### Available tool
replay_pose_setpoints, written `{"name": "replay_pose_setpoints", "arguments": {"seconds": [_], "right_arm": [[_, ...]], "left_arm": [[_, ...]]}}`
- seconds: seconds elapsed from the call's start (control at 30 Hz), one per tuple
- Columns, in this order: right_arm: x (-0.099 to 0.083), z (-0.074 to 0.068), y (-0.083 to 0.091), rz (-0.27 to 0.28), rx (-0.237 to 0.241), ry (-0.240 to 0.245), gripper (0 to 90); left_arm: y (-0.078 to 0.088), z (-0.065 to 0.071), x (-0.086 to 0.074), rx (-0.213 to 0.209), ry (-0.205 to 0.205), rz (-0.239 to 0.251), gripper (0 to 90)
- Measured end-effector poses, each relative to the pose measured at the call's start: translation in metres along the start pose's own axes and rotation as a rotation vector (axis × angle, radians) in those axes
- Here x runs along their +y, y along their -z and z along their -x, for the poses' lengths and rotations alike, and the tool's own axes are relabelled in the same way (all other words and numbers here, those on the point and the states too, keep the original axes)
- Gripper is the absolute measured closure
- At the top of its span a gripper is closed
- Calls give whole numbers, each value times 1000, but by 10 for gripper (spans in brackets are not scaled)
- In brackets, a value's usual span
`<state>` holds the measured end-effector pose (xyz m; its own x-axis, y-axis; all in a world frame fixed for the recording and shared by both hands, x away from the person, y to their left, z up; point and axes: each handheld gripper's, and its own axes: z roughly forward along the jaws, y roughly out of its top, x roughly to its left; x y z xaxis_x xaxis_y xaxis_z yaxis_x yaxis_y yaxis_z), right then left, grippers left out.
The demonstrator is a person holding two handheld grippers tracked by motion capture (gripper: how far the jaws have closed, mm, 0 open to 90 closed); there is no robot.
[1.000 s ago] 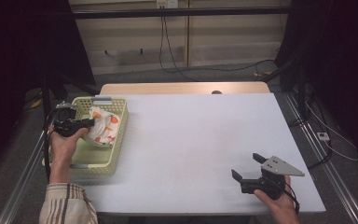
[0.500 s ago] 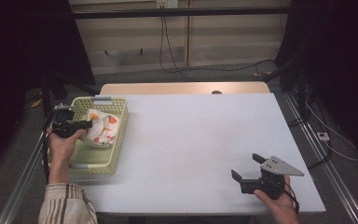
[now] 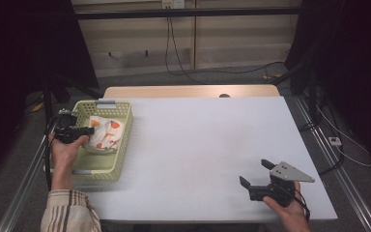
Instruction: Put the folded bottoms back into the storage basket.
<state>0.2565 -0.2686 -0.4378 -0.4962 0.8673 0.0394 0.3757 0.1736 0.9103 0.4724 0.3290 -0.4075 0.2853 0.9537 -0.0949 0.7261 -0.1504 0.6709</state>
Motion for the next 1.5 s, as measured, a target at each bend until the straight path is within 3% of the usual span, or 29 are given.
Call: {"name": "replay_pose_setpoints", "arguments": {"seconds": [0.27,0.37,0.5,0.6,0.73,0.97,1.07,1.5], "right_arm": [[0,0,0,-2,2,1,29],[0,0,0,-2,2,0,29],[0,0,0,-6,1,-2,29],[0,0,0,-4,4,3,29],[0,0,-1,-5,3,3,29],[0,0,-1,-6,0,4,29],[0,0,0,-6,0,8,29],[0,0,0,-6,0,6,29]], "left_arm": [[-5,3,0,4,-26,-36,733],[-6,4,0,2,-10,-36,701],[-7,5,0,8,-19,-43,693],[-9,5,0,22,-14,-53,609],[-10,5,0,26,-19,-71,577],[-11,6,0,32,-10,-82,429],[-11,6,0,30,1,-82,358],[-10,4,1,49,24,-58,202]]}}
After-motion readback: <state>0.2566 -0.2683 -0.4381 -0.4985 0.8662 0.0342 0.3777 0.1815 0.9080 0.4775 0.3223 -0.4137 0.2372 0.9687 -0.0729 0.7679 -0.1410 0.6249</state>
